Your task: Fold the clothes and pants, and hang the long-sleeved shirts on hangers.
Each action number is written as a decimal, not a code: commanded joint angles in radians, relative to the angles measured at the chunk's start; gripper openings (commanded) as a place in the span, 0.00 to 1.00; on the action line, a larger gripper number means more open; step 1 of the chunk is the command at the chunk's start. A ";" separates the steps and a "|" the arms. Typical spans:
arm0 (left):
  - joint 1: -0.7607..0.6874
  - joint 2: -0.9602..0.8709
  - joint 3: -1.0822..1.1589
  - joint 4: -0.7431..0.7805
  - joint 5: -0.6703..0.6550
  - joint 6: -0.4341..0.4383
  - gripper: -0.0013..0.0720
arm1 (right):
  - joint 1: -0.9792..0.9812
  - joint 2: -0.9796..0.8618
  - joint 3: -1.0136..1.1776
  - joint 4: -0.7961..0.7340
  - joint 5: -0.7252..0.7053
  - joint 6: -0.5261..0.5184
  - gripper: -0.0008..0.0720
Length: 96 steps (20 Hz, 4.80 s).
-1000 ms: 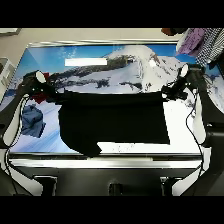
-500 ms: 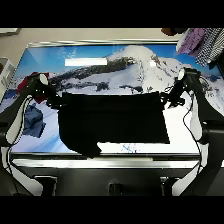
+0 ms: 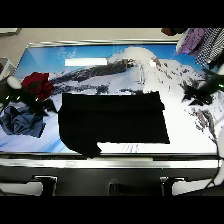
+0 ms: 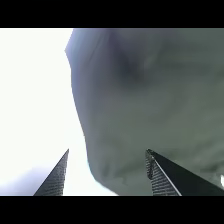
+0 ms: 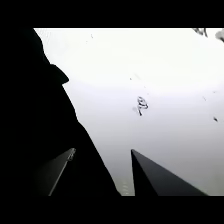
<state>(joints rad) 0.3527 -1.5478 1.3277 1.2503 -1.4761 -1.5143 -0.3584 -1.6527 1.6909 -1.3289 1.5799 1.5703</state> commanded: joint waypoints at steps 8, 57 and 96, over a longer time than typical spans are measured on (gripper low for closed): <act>0.111 0.570 -1.028 -0.475 0.309 0.145 0.74 | -0.138 0.305 -0.526 0.298 -0.129 -0.119 0.58; -0.074 0.568 -1.065 -0.595 0.527 0.183 0.04 | -0.141 0.190 -0.846 0.356 -0.120 -0.295 0.05; -0.076 -0.191 0.240 -0.049 -0.008 -0.029 0.04 | 0.139 0.102 -0.515 0.265 -0.584 -0.194 0.05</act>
<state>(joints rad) 0.2768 -1.6428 1.4731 1.1995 -1.4780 -1.5562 -0.2520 -1.4761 1.1419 -1.0595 1.0222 1.3876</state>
